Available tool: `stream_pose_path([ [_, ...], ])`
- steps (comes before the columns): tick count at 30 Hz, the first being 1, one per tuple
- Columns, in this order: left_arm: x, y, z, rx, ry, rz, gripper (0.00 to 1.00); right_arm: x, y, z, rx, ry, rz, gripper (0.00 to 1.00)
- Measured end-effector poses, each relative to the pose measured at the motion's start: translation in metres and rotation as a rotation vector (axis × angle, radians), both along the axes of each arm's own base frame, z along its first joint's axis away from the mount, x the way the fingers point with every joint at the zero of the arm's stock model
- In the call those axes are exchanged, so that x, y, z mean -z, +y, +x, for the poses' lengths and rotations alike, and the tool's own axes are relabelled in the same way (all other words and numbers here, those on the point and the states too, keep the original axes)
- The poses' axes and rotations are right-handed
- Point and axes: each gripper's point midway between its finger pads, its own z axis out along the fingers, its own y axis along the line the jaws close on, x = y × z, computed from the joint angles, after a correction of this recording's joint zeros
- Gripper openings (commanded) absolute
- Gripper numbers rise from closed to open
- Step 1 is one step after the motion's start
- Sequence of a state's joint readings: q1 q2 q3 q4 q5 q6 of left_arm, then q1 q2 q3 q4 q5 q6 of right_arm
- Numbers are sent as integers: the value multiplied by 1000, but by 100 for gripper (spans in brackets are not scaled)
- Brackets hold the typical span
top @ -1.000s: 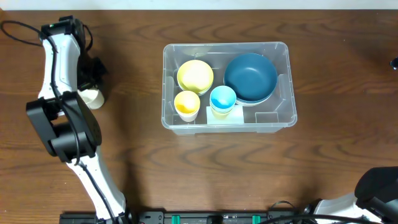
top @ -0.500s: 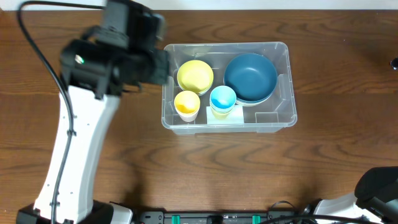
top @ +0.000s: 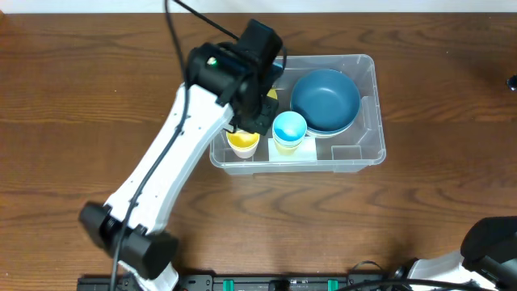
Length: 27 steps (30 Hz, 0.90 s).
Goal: Pack container
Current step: 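Grasp the white cup with the left gripper and carry it to the container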
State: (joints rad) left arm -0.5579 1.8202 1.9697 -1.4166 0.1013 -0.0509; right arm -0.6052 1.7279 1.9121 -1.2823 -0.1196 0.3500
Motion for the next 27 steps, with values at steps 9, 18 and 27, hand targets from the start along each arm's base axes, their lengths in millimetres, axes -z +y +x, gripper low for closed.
stream_pose_path([
  [9, 39, -1, 6, -2, 102, 76, 6, 0, 0, 0, 0, 0, 0, 99],
  [18, 42, 0, 10, -5, 89, 91, 7, 0, 0, 0, 0, 0, 0, 99],
  [27, 44, 1, 10, -3, 92, 98, 22, 0, 0, 0, 0, 0, 0, 99],
])
